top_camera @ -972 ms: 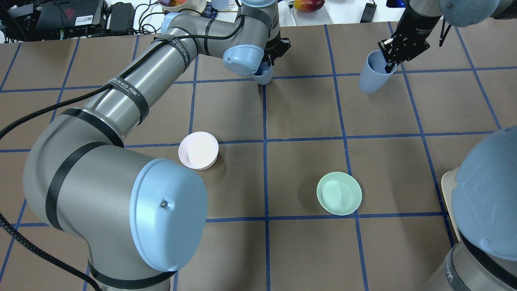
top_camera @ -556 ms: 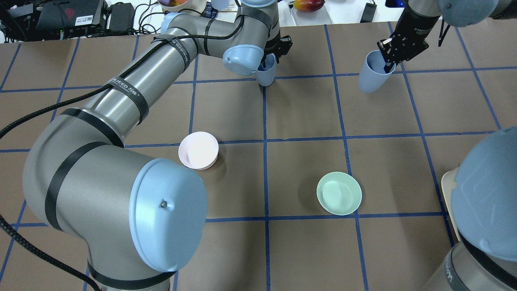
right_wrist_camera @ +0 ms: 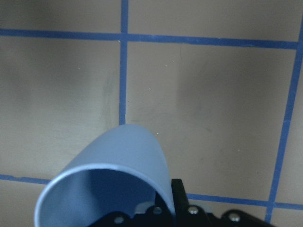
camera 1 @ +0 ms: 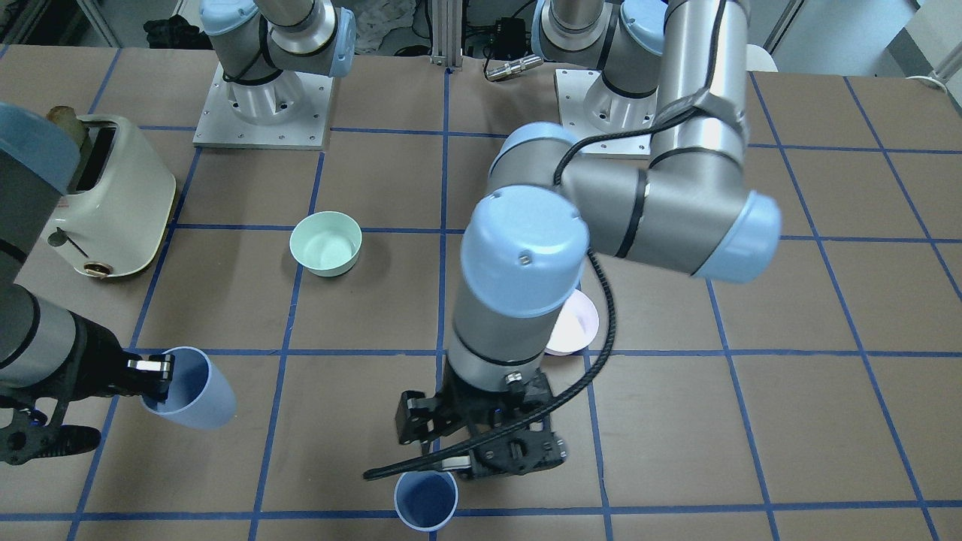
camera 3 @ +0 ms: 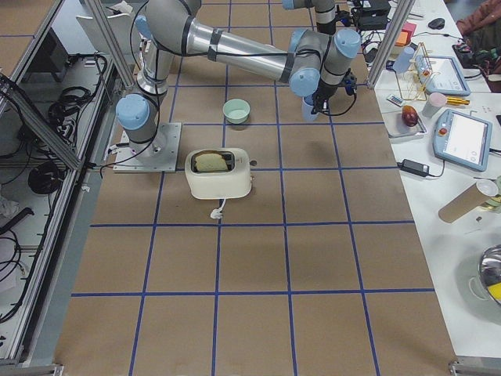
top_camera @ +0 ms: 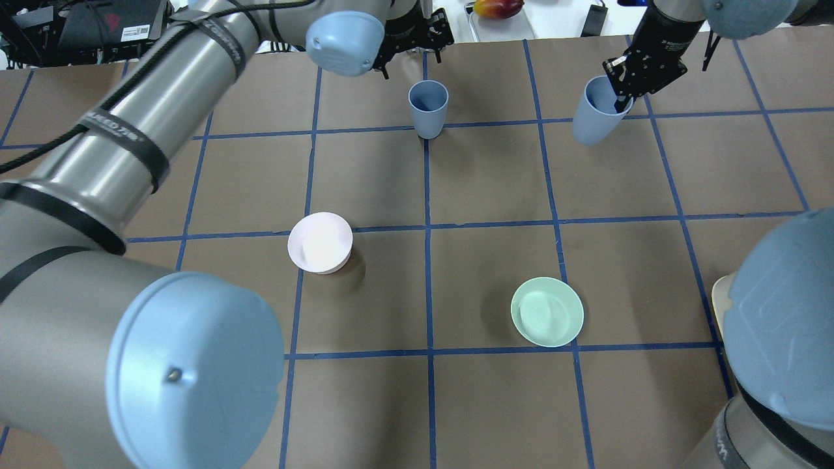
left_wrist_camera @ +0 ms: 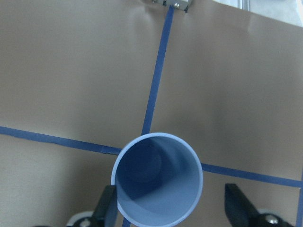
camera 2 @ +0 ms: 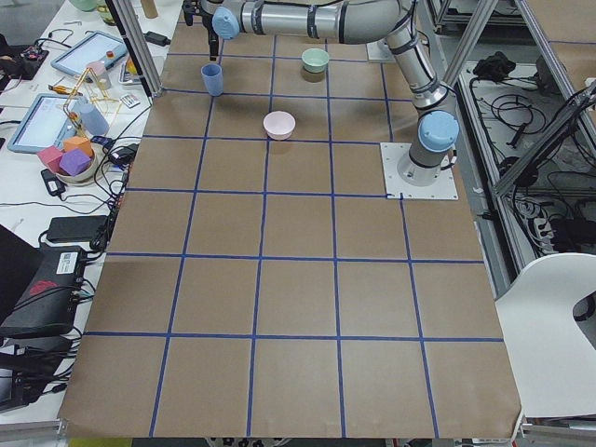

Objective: Stack blue cups with both arms

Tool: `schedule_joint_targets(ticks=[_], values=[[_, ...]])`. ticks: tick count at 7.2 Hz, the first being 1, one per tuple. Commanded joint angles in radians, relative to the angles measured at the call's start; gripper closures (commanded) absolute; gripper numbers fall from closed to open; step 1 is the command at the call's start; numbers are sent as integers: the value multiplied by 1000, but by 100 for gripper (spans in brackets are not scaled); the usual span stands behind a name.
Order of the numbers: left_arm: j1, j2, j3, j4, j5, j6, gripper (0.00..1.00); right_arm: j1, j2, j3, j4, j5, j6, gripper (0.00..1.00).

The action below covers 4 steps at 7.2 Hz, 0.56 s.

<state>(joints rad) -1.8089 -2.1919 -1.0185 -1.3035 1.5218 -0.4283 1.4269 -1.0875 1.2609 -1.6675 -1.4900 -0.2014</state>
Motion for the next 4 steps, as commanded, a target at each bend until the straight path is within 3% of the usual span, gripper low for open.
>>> schedule_joint_targets(ticks=[1,2,4], values=[[94,174,-8,-329,1,174,0,93,4,-70,0,7,191,100],[120,235,-26,-429,6,247,0,130,6,-92,-11,8,273,100],[131,392,-159,-468,9,261,0,211,20,-98,-105,8,417,100]])
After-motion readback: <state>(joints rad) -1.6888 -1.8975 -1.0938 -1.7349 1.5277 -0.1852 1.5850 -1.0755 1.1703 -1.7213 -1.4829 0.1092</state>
